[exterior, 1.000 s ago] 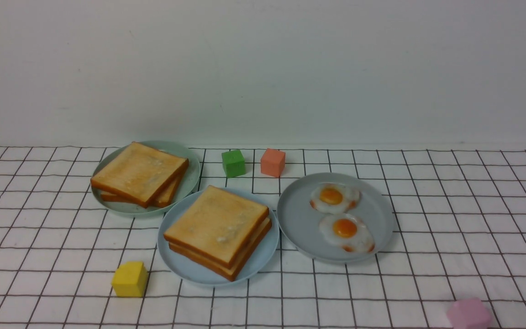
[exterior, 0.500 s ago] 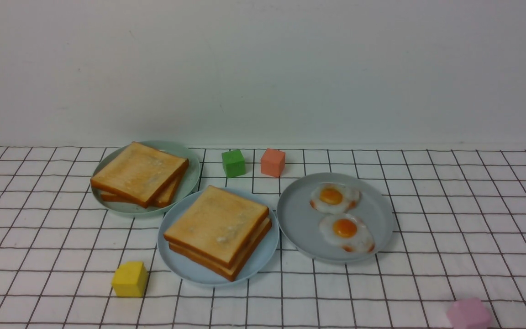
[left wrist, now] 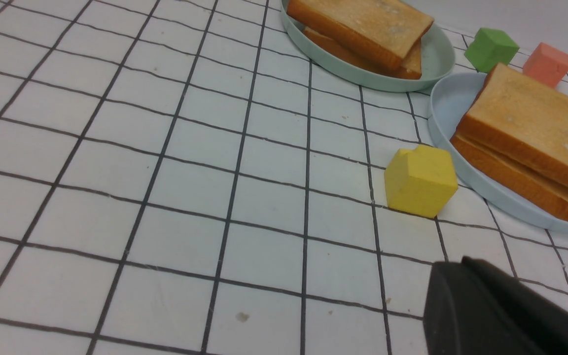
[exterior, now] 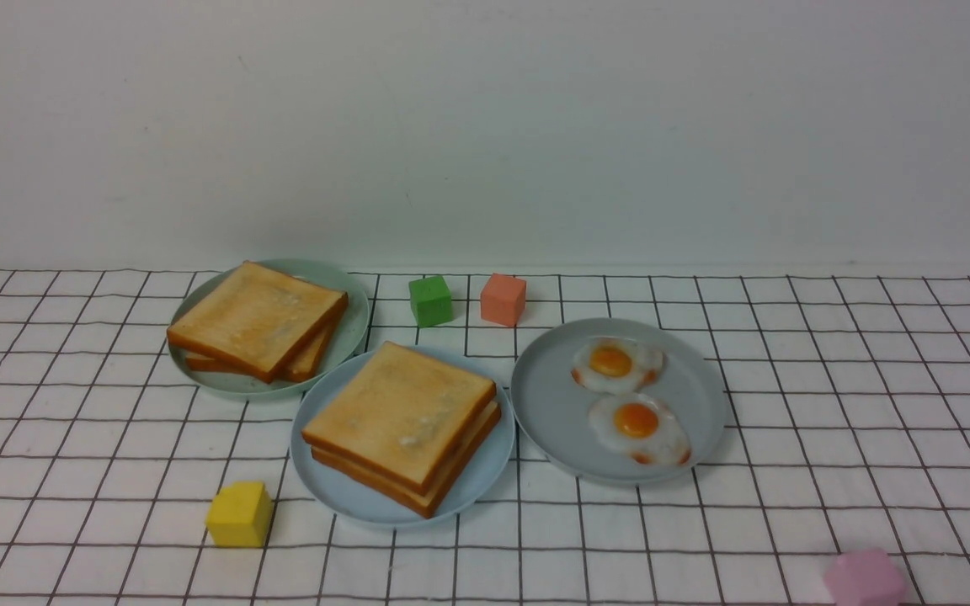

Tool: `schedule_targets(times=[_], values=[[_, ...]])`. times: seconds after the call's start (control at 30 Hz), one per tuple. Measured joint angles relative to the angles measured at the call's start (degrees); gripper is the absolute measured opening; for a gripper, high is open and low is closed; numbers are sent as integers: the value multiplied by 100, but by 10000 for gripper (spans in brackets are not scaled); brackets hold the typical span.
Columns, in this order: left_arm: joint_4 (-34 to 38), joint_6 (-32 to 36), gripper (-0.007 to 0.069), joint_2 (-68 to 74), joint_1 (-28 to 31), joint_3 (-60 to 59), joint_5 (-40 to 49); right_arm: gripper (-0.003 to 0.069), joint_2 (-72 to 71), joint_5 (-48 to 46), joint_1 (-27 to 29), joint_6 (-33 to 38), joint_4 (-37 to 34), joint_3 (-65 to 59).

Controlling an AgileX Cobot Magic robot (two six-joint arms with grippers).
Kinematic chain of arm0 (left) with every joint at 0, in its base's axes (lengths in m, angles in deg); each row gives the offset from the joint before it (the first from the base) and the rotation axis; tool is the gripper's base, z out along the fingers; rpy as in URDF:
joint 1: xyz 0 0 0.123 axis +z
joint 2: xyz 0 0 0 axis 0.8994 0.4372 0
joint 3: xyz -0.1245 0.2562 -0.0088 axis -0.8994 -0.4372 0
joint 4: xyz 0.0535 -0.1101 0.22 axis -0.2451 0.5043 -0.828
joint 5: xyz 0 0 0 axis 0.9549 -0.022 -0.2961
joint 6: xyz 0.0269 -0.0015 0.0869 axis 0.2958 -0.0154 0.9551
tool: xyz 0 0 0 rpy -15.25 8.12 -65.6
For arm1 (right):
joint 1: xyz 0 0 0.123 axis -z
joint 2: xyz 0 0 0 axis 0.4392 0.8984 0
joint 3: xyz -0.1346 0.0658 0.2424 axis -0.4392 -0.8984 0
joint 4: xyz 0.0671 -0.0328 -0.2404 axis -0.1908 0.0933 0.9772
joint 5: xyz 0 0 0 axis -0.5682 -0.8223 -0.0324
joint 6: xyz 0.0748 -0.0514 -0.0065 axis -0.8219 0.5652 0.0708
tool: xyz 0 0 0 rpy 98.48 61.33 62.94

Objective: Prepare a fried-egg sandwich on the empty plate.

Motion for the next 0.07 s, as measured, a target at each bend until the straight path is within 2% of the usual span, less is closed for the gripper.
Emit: schedule_targets(times=[0.07], values=[[0, 0, -10, 0, 0, 0, 0, 85, 0, 0, 0, 0, 0, 0]])
